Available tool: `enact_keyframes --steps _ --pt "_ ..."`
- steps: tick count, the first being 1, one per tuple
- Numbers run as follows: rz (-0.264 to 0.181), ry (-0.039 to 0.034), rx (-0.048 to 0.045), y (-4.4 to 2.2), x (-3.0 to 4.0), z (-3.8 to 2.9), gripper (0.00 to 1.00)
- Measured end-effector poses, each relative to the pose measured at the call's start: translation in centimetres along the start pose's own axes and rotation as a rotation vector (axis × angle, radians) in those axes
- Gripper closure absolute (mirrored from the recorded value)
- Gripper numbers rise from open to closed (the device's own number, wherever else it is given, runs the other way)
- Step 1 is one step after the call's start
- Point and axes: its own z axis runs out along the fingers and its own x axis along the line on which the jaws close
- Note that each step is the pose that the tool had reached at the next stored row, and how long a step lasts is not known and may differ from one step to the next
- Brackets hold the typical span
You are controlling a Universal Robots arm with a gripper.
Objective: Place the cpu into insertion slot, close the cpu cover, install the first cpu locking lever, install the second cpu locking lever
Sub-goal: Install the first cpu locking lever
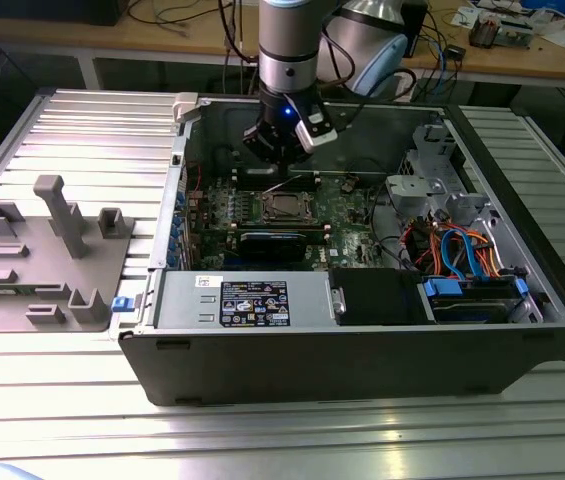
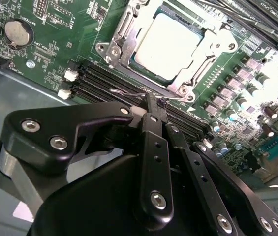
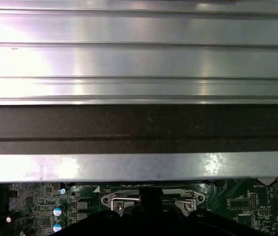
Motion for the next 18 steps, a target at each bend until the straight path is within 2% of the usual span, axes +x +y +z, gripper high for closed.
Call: enact_keyframes --steps 18 --pt "0.0 0.0 0.0001 0.11 -0.87 0.39 0.89"
